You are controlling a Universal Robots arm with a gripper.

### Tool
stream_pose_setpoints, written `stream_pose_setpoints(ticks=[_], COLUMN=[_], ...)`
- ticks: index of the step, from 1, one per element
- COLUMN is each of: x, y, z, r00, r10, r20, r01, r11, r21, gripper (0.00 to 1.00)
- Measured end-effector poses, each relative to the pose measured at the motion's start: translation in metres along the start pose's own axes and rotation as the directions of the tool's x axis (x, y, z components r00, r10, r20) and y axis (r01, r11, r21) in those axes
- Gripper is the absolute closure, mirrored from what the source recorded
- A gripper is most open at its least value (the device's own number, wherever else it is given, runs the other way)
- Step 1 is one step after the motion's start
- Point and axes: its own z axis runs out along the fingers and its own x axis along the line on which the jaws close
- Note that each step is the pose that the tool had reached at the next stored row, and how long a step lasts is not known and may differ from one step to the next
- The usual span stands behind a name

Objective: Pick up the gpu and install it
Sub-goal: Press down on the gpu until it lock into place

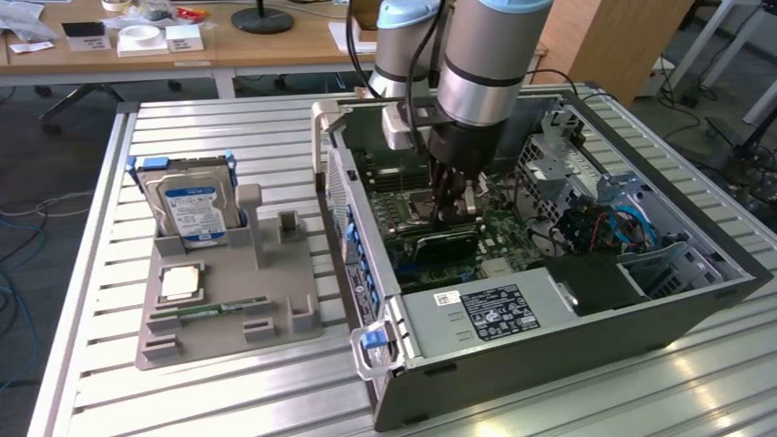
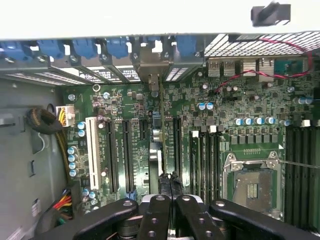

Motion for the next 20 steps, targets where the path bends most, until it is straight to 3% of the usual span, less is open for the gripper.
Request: stream_pose_setpoints(ticks=[12,20], x=[-0.001,-0.002], y=[-0.0006,-0.0009], z=[-0.0357,-0.0532], r00=[1.0,1.0], r10=[0.0,0.0], r20=[-0.0002,-0.0006], r01=[0.0,0.0], r11=[1.0,1.0], r21=[0.0,0.0002], gripper=[0.86,0.86])
